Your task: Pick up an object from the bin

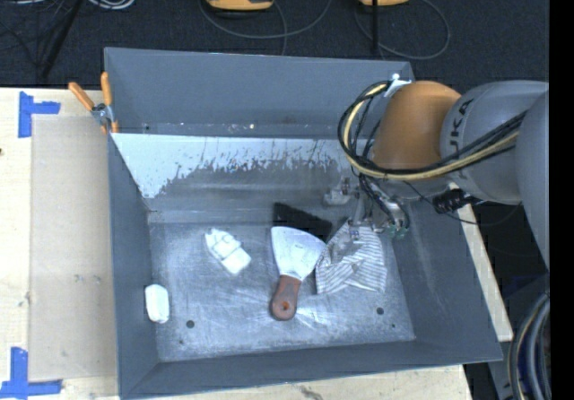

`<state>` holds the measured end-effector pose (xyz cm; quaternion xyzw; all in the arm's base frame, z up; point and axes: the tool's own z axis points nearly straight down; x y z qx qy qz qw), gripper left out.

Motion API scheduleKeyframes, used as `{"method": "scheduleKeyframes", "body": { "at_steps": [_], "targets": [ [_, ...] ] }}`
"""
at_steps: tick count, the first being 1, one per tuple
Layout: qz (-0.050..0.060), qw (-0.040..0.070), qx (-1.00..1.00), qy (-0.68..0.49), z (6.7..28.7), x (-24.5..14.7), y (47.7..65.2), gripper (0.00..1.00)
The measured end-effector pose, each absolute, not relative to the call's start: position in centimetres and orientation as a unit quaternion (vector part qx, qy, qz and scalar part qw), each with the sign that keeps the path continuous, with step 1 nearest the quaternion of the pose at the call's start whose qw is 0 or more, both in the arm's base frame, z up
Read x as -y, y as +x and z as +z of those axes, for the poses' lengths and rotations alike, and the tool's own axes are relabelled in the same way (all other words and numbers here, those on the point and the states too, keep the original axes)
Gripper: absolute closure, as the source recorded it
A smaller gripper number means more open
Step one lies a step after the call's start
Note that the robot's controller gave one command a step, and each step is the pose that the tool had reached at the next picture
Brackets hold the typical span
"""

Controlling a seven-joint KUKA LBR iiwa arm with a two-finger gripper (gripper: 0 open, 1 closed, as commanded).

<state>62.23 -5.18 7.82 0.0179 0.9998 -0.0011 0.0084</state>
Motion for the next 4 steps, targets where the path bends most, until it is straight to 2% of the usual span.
{"method": "scheduleKeyframes", "body": {
  "at_steps": [2, 3, 4],
  "targets": [
    [-0.004, 0.005, -1.000, -0.013, 7.80, 4.66, 62.56, 0.00],
    [-0.002, 0.004, -1.000, 0.014, 7.77, 4.77, 62.46, 0.00],
    [-0.002, 0.009, -0.999, -0.035, 7.83, 4.35, 62.37, 0.00]
  ]
}}
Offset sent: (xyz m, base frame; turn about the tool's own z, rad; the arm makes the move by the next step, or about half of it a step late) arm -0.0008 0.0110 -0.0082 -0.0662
